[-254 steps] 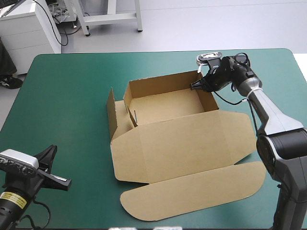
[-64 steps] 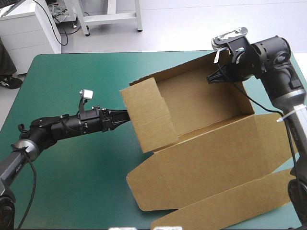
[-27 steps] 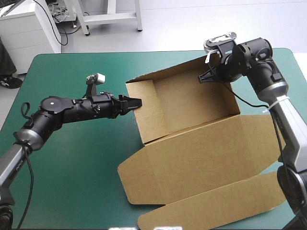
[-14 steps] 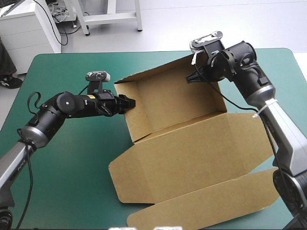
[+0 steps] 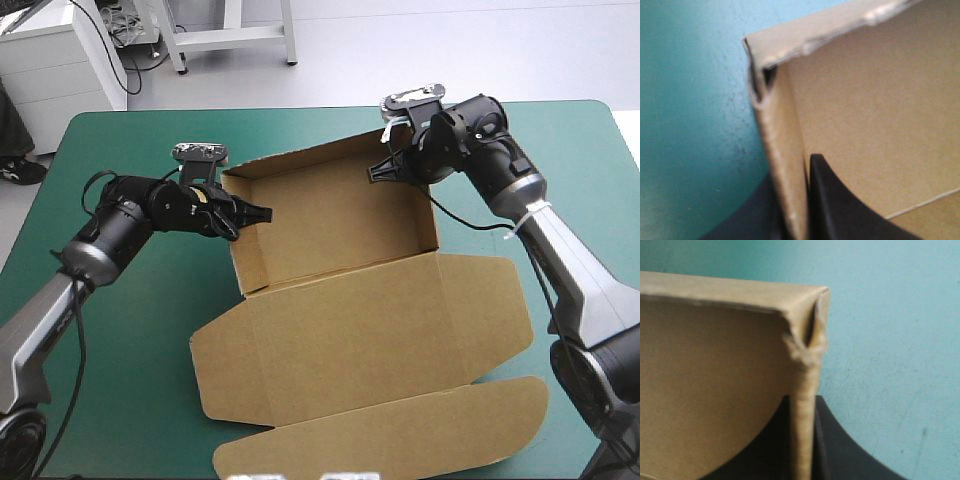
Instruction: Fold the box
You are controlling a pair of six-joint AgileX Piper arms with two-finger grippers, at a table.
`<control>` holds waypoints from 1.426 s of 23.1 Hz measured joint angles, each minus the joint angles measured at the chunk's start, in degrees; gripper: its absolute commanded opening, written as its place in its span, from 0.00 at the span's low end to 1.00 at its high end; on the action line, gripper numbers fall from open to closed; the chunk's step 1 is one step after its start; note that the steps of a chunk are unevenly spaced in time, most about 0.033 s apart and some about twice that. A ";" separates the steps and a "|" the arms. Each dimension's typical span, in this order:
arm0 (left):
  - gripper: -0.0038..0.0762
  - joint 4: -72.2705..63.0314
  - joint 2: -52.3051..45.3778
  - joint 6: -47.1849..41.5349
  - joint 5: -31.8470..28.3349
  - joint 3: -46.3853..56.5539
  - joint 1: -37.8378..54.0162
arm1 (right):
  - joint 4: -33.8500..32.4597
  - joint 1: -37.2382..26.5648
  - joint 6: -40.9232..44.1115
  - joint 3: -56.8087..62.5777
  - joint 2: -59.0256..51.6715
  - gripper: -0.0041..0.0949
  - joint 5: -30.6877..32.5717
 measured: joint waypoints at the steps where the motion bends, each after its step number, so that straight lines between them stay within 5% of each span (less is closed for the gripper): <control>1: 0.04 2.26 3.02 -1.85 4.12 -3.01 0.00 | 0.08 0.32 0.65 0.00 1.86 0.02 0.57; 6: 0.04 8.45 13.39 -7.48 12.84 -12.83 -0.11 | -0.54 0.86 5.48 0.00 8.37 0.02 0.80; 24: 0.04 9.92 23.99 -8.75 7.83 -16.14 -0.06 | -4.37 0.66 5.24 -0.94 19.03 0.03 -2.55; 28: 0.10 9.92 23.99 -8.75 7.99 -16.14 -0.06 | -4.53 0.66 4.94 -1.59 19.35 0.12 -1.52; 33: 0.30 9.86 24.26 -6.76 8.75 -16.21 -0.11 | -4.36 0.66 1.29 -4.12 20.16 0.34 2.66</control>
